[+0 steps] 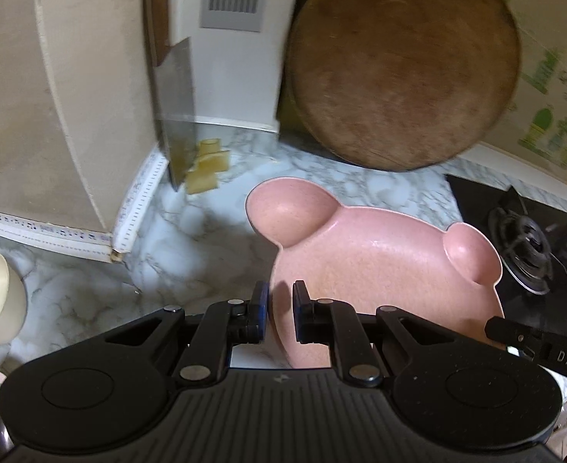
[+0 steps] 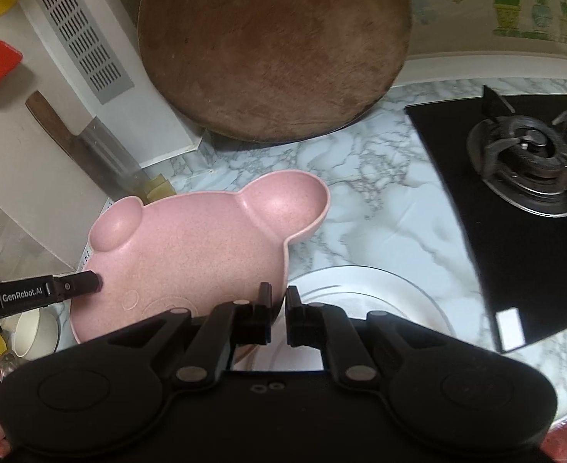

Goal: Organize plates and bowls
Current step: 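Lift the pink bear plate with both grippers toward the white plates, then lower the pink bear plate with both grippers onto the white plates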

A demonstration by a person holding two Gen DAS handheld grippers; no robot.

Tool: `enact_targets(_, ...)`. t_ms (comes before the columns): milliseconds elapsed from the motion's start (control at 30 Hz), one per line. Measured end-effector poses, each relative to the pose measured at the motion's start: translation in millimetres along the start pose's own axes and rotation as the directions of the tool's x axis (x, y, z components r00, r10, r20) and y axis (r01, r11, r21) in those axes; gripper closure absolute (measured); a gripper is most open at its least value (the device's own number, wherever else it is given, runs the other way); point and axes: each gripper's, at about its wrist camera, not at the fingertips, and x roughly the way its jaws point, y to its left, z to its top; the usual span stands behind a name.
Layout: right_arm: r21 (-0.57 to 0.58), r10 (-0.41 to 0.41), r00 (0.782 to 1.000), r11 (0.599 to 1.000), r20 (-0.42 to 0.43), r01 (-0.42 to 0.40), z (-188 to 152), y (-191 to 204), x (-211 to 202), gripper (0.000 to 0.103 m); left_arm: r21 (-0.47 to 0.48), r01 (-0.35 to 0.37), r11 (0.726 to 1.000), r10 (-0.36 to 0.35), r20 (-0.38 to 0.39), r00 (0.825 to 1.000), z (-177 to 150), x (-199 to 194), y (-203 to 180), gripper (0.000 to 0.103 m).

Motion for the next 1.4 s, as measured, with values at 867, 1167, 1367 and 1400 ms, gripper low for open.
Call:
enact_targets(867, 0.029, -0.086, 0.996, 0.996, -0.038, 0.087, -47.8, -95.4, -7.8, 0.095, 0.114, 0.068, 0.991, -0.054, -0.123, 0.991, -65.9, 47.1, -77.5, 0.09)
enact_targets(1167, 0.004, -0.105, 0.994, 0.994, -0.043, 0.105, -49.5, -96.0, 1.3, 0.095, 0.127, 0.063, 0.99, -0.046, -0.133, 0.99, -68.6, 58.4, -79.1, 0.09)
enact_targets(1367, -0.009, -0.124, 0.991, 0.992, -0.055, 0.123, -51.3, -97.2, 7.3, 0.094, 0.143, 0.066, 0.988, -0.046, -0.143, 0.989, -70.7, 60.2, -80.5, 0.09)
enact_targets(1400, -0.011, -0.127, 0.99, 0.992, -0.057, 0.126, -51.6, -96.7, 8.0, 0.094, 0.14, 0.066, 0.988, -0.045, -0.147, 0.988, -70.7, 61.0, -80.0, 0.09)
